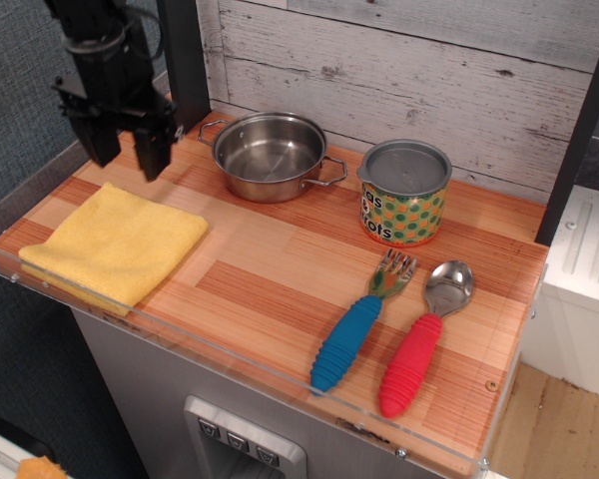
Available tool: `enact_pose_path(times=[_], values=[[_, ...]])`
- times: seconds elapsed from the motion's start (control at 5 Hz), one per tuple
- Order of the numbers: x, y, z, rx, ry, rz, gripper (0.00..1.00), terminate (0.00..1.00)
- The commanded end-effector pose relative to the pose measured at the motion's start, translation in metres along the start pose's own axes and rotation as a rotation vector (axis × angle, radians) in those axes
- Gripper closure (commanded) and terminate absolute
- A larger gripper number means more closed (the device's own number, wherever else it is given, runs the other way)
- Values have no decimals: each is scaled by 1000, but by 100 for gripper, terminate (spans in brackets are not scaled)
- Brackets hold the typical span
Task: Move the yellow napkin next to the blue fork
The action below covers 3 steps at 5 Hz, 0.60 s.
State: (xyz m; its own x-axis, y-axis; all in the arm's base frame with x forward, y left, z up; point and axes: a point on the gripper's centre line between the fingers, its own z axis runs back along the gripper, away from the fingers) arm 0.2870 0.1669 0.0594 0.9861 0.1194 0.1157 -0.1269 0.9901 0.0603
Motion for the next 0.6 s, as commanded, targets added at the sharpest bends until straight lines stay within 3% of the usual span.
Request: enact_pose_path(times=[0.0, 0.4], values=[[-22, 11, -17, 37, 42, -73, 100, 0], [-35, 8, -32, 54, 85, -89, 100, 0]])
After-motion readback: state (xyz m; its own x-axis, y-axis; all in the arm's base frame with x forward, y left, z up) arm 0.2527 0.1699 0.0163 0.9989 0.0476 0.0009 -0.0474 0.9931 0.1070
